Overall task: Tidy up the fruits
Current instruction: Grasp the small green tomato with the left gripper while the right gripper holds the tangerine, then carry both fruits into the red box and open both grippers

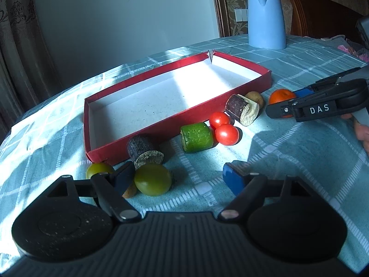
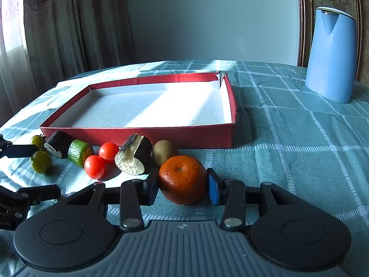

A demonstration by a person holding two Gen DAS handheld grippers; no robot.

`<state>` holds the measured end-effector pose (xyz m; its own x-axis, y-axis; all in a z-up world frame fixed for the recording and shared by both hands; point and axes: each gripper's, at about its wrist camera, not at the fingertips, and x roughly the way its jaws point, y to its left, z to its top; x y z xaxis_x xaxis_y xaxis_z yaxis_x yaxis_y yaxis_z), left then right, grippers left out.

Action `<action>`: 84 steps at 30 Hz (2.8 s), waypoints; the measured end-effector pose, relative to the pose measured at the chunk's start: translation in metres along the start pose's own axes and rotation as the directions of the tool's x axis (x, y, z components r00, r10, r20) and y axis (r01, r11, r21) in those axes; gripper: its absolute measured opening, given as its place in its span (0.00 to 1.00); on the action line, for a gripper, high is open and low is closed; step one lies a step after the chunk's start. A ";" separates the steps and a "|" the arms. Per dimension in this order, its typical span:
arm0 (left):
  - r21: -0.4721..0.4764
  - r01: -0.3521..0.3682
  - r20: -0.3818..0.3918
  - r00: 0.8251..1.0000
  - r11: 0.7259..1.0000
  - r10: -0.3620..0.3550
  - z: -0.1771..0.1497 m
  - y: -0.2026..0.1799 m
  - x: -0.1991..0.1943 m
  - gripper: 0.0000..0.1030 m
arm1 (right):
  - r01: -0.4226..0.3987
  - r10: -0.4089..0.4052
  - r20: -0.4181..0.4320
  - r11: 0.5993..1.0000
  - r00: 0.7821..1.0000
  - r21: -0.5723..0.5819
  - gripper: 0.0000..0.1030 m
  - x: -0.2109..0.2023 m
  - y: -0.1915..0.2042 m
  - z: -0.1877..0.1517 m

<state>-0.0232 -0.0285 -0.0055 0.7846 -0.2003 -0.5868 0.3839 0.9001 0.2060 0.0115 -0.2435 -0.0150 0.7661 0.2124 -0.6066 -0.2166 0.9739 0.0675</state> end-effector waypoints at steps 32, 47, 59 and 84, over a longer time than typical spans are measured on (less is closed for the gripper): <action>-0.097 0.029 0.023 0.999 0.995 -0.027 0.016 0.010 -0.020 0.31 | 0.019 -0.012 0.095 0.997 0.995 -0.071 0.40 -0.015 0.005 0.015; -0.306 -0.085 -0.019 0.996 0.948 0.083 0.078 0.065 0.078 0.31 | 0.098 -0.094 0.045 0.989 0.995 -0.107 0.40 0.077 0.002 0.092; -0.345 -0.150 -0.065 0.989 0.927 0.136 0.075 0.086 0.109 0.33 | 0.095 -0.102 -0.056 0.988 0.993 -0.122 0.40 0.130 0.004 0.103; -0.381 -0.210 0.142 0.949 0.900 0.282 0.045 0.084 0.040 0.98 | 0.136 -0.124 0.115 0.985 0.986 -0.102 0.67 0.081 -0.003 0.085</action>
<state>0.0621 0.0215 0.0240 0.9220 0.0085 -0.3871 -0.0047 0.9999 0.0108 0.1250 -0.2222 0.0030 0.8516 0.0982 -0.5149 -0.1715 0.9804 -0.0967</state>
